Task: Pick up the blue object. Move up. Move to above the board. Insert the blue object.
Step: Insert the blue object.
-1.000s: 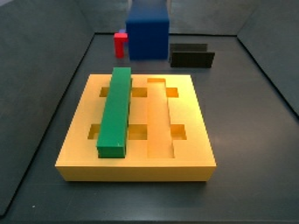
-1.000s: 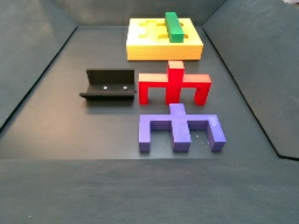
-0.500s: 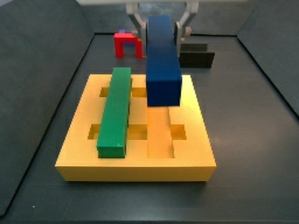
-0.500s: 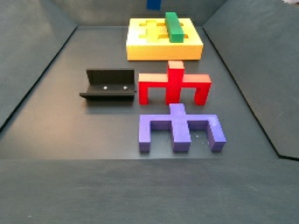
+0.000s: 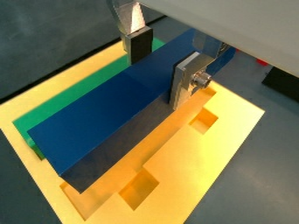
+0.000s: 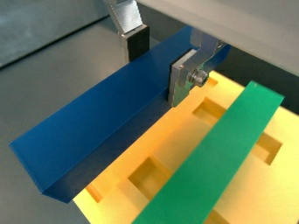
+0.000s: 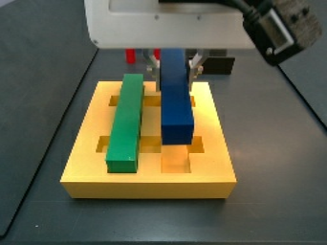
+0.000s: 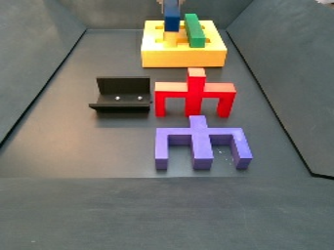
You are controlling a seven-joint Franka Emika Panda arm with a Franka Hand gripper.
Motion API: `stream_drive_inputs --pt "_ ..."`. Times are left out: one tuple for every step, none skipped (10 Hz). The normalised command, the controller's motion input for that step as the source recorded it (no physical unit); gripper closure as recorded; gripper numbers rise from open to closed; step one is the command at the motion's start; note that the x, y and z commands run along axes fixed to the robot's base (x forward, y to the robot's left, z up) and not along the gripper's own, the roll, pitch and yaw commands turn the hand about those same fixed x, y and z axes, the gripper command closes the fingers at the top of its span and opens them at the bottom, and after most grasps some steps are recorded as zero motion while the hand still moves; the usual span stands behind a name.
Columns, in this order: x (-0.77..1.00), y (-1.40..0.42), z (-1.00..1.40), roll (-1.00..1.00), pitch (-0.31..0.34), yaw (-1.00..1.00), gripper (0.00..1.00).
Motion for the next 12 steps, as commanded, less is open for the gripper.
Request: stream_drive_inputs --pt "0.25 -0.11 -0.47 0.02 -0.009 0.0 1.0" --pt "0.16 -0.2 -0.36 0.0 -0.029 0.0 1.0" --pt "0.05 -0.17 -0.33 0.0 -0.024 0.0 1.0" --pt "0.0 -0.13 -0.28 0.03 0.0 0.0 1.0" --pt "0.07 -0.09 -0.31 0.09 0.0 0.0 1.0" --pt "0.07 -0.01 -0.2 0.14 0.004 0.02 1.0" --pt "0.19 -0.02 -0.13 0.14 0.026 0.11 1.0" --pt "0.31 -0.05 -0.13 0.09 0.023 0.12 1.0" --pt "0.24 0.0 -0.16 0.11 0.027 0.09 1.0" --pt "0.07 0.0 -0.17 0.16 0.034 0.11 1.0" --pt "-0.01 0.0 -0.1 0.19 0.0 0.2 1.0" --pt "-0.05 0.0 -0.02 0.23 0.013 0.2 1.0"
